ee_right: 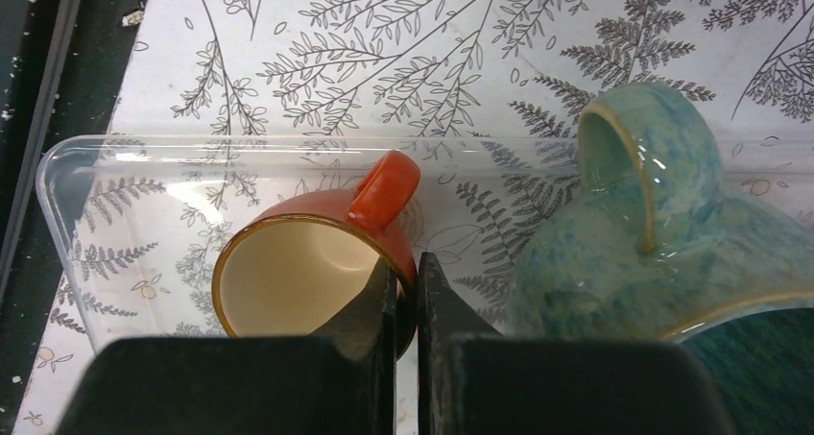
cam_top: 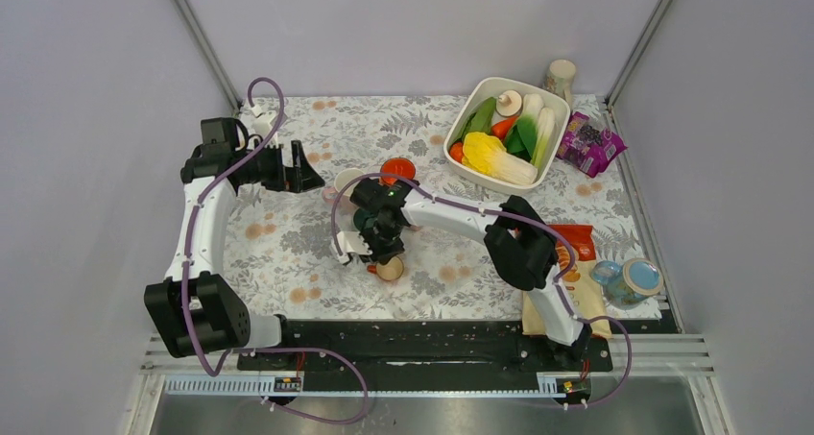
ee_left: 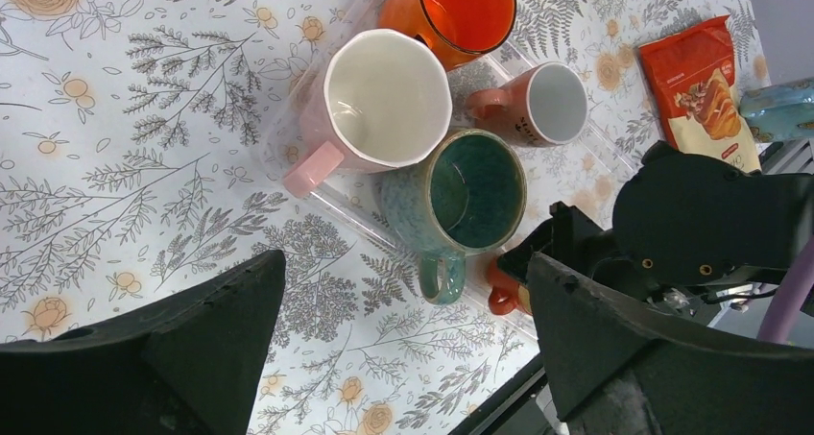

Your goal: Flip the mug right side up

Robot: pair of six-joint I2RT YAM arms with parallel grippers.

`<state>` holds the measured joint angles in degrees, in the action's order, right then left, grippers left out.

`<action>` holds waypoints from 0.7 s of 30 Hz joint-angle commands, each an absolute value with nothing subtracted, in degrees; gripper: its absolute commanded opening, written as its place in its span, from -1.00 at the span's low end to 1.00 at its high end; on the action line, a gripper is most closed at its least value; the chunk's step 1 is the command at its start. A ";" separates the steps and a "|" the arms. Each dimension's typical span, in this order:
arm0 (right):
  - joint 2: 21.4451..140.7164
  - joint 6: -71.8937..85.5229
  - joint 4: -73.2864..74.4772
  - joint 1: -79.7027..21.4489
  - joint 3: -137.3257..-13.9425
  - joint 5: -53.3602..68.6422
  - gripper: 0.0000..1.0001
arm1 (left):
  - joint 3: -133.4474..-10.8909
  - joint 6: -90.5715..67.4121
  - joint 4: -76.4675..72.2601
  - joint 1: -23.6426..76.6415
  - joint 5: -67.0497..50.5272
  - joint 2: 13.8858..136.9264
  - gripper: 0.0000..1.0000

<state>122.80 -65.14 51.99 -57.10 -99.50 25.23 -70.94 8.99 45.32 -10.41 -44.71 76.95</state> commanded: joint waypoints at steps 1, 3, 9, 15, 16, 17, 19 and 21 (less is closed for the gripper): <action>124.51 -65.86 50.88 -57.22 -103.60 22.44 -1.00 | -70.73 9.33 42.76 -10.63 -46.49 76.16 0.98; 124.80 -65.23 50.85 -57.22 -104.11 21.92 -0.99 | -70.75 9.24 42.80 -10.63 -46.44 76.05 0.98; 120.77 -64.44 49.24 -58.38 -101.52 19.04 0.02 | -70.66 9.42 42.86 -10.63 -46.64 75.83 0.98; 112.17 -61.13 46.66 -58.62 -97.81 16.15 0.28 | -70.51 9.42 42.87 -10.64 -47.26 75.86 0.98; 110.02 -60.02 46.19 -58.62 -97.13 15.89 0.29 | -70.49 9.47 42.81 -10.63 -47.38 75.64 0.98; 108.00 -58.95 45.87 -58.62 -96.45 15.76 0.29 | -70.49 9.53 42.78 -10.63 -47.40 75.59 0.98; 103.40 -55.68 44.52 -58.62 -94.84 14.61 0.30 | -70.49 9.58 42.79 -10.62 -47.69 75.46 0.98; 99.08 -50.71 42.61 -58.58 -92.99 10.92 0.32 | -70.36 9.66 42.80 -10.63 -47.95 75.30 0.98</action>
